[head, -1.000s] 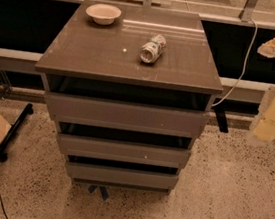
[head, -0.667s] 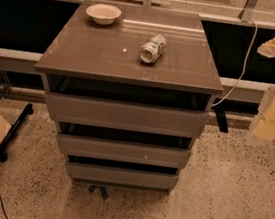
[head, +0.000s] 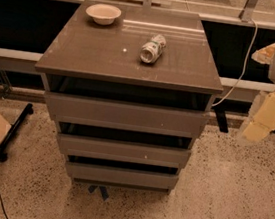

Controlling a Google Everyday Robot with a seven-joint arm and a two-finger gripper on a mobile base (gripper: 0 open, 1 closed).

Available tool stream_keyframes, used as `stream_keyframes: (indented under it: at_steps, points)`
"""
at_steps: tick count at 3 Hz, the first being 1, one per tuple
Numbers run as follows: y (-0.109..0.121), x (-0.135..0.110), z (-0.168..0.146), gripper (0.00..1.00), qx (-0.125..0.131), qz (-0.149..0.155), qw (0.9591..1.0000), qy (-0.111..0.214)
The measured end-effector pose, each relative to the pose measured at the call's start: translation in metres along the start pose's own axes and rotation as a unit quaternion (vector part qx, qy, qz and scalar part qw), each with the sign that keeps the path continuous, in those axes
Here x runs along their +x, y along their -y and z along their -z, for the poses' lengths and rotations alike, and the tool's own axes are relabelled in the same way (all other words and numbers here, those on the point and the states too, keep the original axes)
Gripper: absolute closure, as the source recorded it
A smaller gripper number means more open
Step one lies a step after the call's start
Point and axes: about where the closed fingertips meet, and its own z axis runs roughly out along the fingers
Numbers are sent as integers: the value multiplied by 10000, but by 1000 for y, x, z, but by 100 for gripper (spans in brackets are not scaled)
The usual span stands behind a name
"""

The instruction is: Open top drawer

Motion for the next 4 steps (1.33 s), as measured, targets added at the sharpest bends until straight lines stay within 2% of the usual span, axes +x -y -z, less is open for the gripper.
stream_keyframes:
  at_steps: [1,2,3,4]
  points:
    - [0,0,0,0,0,0,10000,0]
    - [0,-7,-17,0,52,-130,9999,86]
    - [4,-19,-48,0,194,-183,9993,264]
    - [10,-35,-119,0,302,-215,9979,527]
